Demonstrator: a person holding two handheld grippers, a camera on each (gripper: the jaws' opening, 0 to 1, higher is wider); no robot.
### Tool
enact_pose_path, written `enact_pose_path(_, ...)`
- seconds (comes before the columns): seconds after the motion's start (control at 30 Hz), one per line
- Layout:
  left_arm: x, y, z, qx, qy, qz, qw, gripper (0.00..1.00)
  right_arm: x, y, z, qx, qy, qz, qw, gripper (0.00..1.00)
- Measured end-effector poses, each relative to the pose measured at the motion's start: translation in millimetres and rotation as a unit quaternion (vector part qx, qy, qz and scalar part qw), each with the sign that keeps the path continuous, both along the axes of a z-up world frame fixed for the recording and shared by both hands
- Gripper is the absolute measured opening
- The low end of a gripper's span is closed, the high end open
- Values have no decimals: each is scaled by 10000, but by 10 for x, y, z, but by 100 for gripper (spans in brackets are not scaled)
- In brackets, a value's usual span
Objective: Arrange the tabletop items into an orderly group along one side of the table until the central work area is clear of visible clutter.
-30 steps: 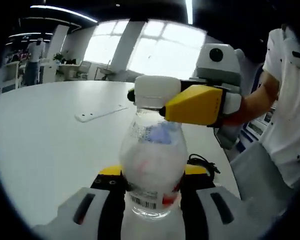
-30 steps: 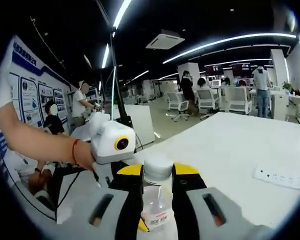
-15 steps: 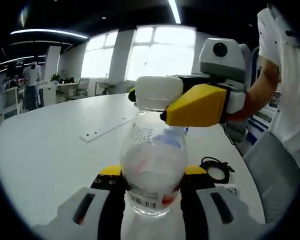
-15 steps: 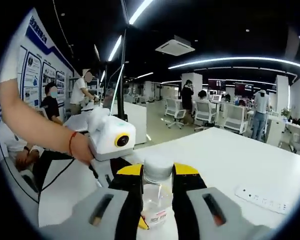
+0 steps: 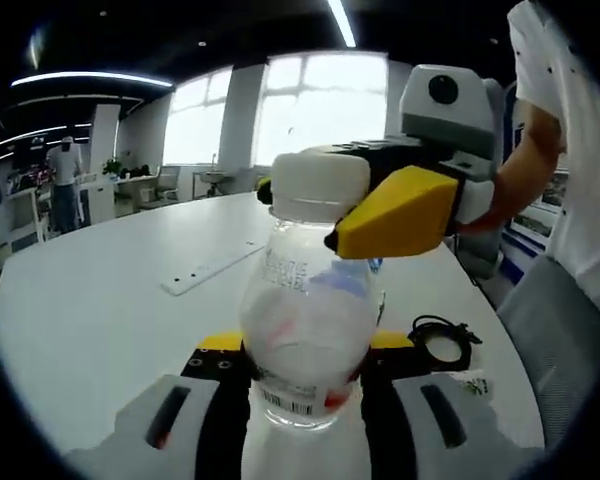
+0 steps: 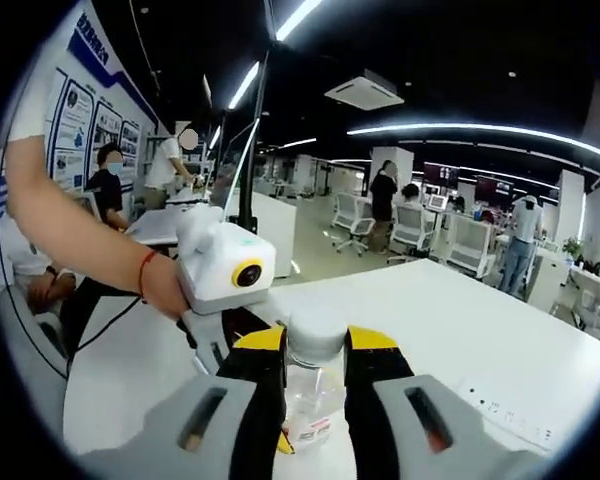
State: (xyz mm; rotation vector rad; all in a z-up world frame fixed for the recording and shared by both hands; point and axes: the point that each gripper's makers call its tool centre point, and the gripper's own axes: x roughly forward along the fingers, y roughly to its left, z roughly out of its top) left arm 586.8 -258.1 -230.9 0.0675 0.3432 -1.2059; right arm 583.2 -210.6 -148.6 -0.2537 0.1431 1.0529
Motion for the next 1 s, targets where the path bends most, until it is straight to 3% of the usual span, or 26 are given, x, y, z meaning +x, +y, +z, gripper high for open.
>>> enact_pose_path(1.0,-66,-111,-128,229,-67,-243,9994,42,-64,-132,-148,-361,-52,-121,9993,20)
